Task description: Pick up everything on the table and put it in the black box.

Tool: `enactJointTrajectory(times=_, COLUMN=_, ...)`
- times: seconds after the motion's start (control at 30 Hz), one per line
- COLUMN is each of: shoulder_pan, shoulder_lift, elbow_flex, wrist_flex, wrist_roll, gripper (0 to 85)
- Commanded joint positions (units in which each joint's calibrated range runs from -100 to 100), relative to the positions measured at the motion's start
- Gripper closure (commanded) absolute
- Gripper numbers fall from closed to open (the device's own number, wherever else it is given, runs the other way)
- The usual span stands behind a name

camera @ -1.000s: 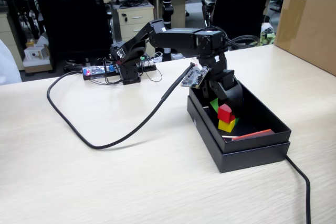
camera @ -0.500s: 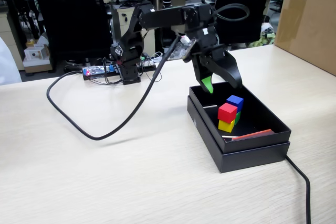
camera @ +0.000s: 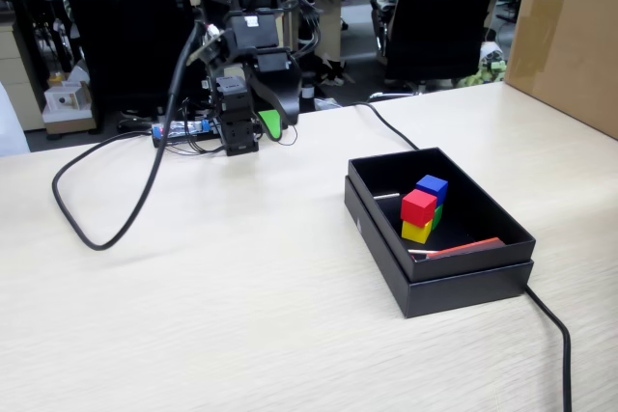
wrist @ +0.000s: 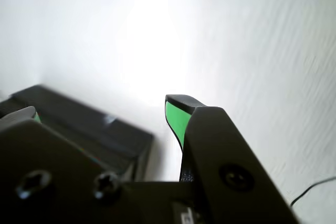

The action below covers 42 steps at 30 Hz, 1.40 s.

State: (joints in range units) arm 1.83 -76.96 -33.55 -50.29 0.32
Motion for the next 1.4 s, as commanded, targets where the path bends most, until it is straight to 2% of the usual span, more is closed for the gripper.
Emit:
enactJointTrajectory(times=0.0, shoulder_pan=-0.9, shoulder_lift=-13.2, elbow_flex=-6.4, wrist_flex=10.9, wrist_roll=-0.2, gripper=37.1)
enactJointTrajectory(times=0.1, shoulder_pan=-1.2, shoulder_lift=-22.4, elbow_flex=-19.8, wrist_flex=15.5, wrist_roll=-0.3, gripper=35.9)
enactJointTrajectory(times=0.3, shoulder_pan=-1.5, shoulder_lift=-23.0, elbow_flex=-29.6, wrist_flex=19.0, wrist_roll=0.0, gripper=33.4)
enactJointTrajectory(times=0.47, shoulder_pan=-1.6, shoulder_lift=-23.0, elbow_flex=-39.8, wrist_flex=31.6, wrist_roll=-0.5, gripper=33.4)
enactJointTrajectory(times=0.67, shoulder_pan=-1.8, shoulder_lift=-23.0, elbow_flex=-56.8, wrist_flex=51.7, wrist_roll=-2.7, gripper=33.5)
enactJointTrajectory(times=0.77, shoulder_pan=-2.1, shoulder_lift=-23.0, elbow_flex=-61.3, wrist_flex=55.9, wrist_roll=-3.9, gripper=33.5)
enactJointTrajectory(times=1.0, shoulder_pan=-1.9, shoulder_lift=-23.0, elbow_flex=-64.2, wrist_flex=52.0, wrist_roll=-4.1, gripper=34.8)
enactJointTrajectory(times=1.37, shoulder_pan=-1.8, shoulder_lift=-23.0, elbow_flex=-63.9, wrist_flex=52.0, wrist_roll=-4.1, gripper=35.5)
